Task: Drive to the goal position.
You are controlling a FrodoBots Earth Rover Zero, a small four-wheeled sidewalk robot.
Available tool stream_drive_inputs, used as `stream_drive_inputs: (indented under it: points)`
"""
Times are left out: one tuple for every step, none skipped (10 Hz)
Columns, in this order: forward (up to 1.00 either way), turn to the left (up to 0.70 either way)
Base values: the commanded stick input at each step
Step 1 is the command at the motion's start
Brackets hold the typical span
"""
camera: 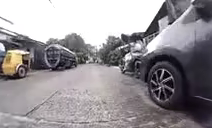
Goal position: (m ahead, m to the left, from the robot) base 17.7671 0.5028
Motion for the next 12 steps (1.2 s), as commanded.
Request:
stream_drive_inputs:
  points:
    - [1.00,0.00]
    - [1.00,0.00]
    - [1.00,0.00]
    - [1.00,0.00]
    - [1.00,0.00]
    - [1.00,0.00]
    - [1.00,0.00]
    - [1.00,0.00]
    - [1.00,0.00]
    - [1.00,0.00]
    - [1.00,0.00]
    - [1.00,0.00]
